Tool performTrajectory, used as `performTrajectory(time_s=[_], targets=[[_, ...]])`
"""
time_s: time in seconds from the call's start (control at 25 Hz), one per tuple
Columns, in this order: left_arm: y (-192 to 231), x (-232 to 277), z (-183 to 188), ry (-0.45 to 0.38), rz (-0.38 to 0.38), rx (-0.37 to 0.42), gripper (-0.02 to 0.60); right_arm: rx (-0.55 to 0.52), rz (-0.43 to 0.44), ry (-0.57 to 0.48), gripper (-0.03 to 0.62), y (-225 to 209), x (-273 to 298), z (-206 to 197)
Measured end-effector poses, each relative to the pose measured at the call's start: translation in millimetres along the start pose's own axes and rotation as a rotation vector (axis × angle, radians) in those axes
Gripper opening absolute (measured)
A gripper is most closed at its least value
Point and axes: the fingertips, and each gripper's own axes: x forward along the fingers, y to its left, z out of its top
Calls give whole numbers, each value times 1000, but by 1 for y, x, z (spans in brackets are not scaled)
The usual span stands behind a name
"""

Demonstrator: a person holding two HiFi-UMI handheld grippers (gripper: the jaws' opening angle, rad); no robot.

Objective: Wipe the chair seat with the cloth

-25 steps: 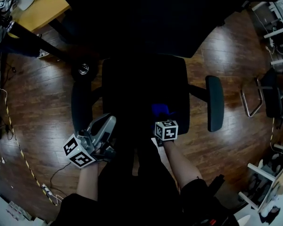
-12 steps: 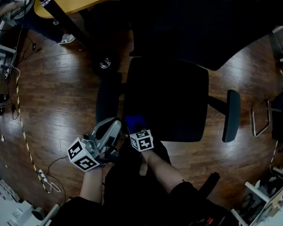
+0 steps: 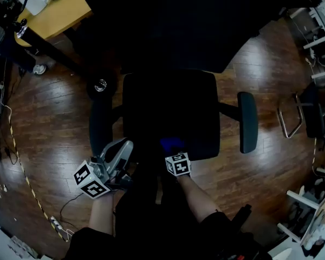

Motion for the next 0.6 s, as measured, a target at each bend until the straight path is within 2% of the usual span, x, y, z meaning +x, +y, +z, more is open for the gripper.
performTrajectory(time_s=[0.16, 0.28, 0.48, 0.6], targets=[[-9, 42, -17, 61, -75, -17, 2, 124, -166, -51, 60, -96, -57, -12], [-15, 70, -32, 116, -121, -31, 2, 194, -264, -74, 60, -148, -98, -18], [-27, 97, -46, 175, -166, -38, 2, 230, -306, -103, 60, -178, -121, -19], [-30, 99, -47, 185, -167, -30, 2, 277, -289, -142, 60, -179, -125, -14]])
